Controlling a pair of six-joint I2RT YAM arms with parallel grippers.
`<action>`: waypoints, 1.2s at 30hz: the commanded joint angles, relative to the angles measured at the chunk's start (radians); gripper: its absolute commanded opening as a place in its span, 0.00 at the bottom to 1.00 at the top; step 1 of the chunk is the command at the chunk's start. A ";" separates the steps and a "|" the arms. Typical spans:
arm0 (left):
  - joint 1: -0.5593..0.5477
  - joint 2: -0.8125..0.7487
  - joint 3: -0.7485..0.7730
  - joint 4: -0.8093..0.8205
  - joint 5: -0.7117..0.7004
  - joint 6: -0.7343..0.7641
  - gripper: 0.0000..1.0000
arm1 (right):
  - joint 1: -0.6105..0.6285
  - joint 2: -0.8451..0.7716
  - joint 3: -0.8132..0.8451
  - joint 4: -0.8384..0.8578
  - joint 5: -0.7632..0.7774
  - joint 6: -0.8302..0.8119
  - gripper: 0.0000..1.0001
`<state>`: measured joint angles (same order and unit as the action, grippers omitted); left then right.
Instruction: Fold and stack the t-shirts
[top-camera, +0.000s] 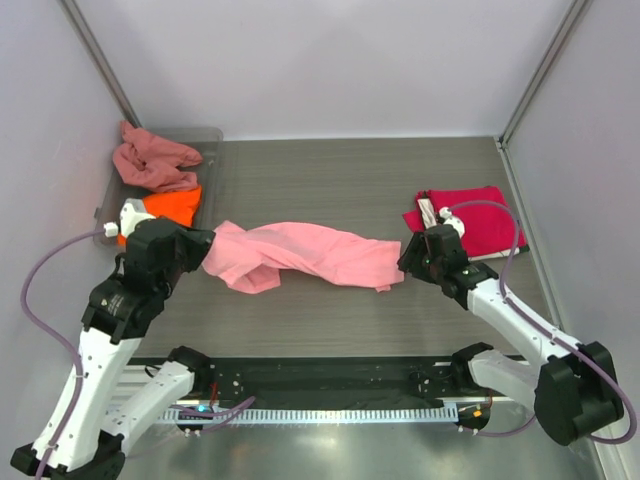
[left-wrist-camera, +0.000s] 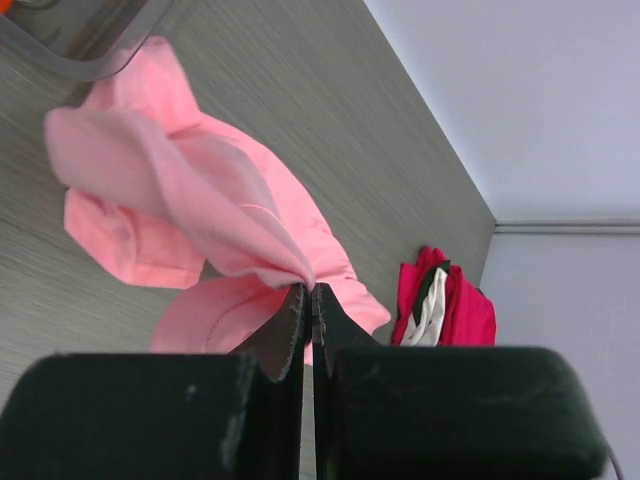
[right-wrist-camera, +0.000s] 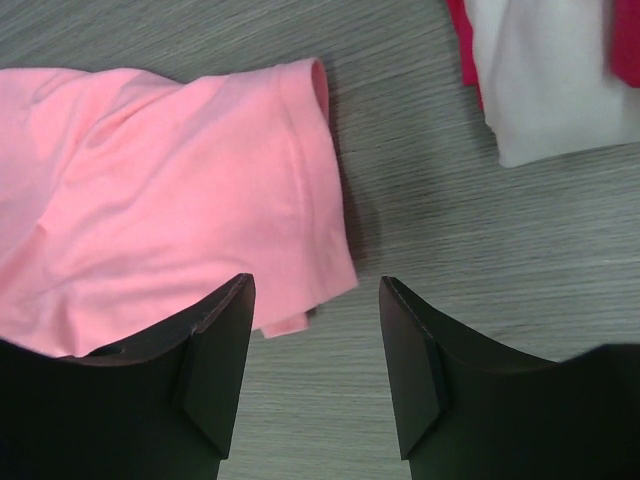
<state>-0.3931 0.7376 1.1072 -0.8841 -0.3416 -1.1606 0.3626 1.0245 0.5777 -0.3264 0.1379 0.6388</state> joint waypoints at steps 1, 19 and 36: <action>0.002 0.026 0.055 -0.015 0.019 0.030 0.00 | -0.002 0.049 -0.001 0.087 -0.052 0.016 0.59; 0.002 0.055 0.052 0.047 -0.011 0.059 0.00 | -0.002 0.215 -0.084 0.305 -0.195 0.059 0.01; 0.003 0.039 0.234 -0.128 -0.188 0.173 0.00 | -0.001 -0.395 0.192 -0.419 -0.043 0.007 0.01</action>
<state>-0.3931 0.8158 1.3220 -0.9630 -0.4641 -1.0260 0.3626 0.6910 0.6823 -0.5629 0.0353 0.6666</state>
